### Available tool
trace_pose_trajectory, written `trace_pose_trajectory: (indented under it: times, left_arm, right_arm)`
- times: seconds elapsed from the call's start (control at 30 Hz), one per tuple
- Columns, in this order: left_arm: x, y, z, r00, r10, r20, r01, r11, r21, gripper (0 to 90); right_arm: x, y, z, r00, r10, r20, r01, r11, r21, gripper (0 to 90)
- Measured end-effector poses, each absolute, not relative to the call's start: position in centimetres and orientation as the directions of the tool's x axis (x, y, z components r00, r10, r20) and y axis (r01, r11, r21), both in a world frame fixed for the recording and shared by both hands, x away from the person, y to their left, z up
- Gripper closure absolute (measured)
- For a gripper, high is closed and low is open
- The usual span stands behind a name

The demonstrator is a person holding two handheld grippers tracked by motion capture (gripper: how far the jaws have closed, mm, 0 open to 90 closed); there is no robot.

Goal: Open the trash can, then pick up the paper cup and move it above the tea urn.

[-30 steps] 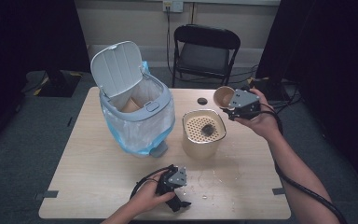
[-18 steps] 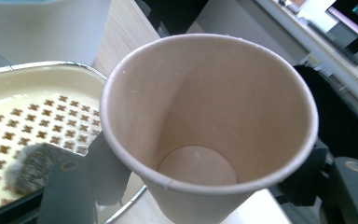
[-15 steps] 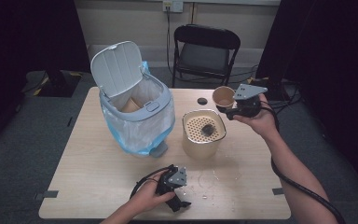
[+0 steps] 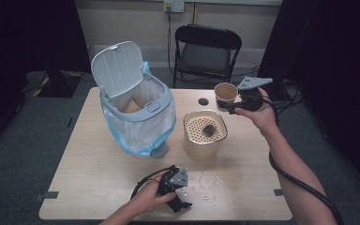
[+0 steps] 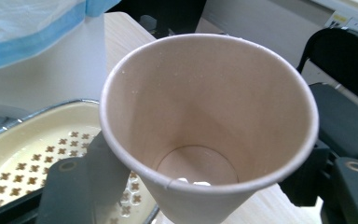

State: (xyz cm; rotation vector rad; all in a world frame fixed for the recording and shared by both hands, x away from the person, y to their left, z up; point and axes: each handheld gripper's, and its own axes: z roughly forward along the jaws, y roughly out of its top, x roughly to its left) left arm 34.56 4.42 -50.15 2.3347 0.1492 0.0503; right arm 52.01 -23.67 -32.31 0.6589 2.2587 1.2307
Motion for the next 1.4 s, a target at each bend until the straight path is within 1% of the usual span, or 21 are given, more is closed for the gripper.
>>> trace_pose_trajectory:
  times: [0.5, 0.8, 1.4]
  left_arm:
    - [34.6, 4.4, -50.1, 0.992, 0.123, -0.009, 0.092, -0.689, 0.719, 0.0]
    - [34.6, 4.4, -50.1, 0.992, 0.123, -0.010, 0.093, -0.689, 0.719, 0.0]
    - [34.5, 4.4, -50.1, 0.992, 0.123, -0.010, 0.093, -0.689, 0.719, 0.0]
  right_arm:
    - [52.0, -23.8, -32.3, -0.779, 0.616, -0.117, 0.220, 0.443, 0.869, 30.4]
    - [51.7, -23.6, -31.6, -0.794, 0.599, -0.106, 0.224, 0.450, 0.864, 30.4]
    - [51.4, -21.8, -29.4, -0.830, 0.554, -0.070, 0.233, 0.457, 0.858, 30.3]
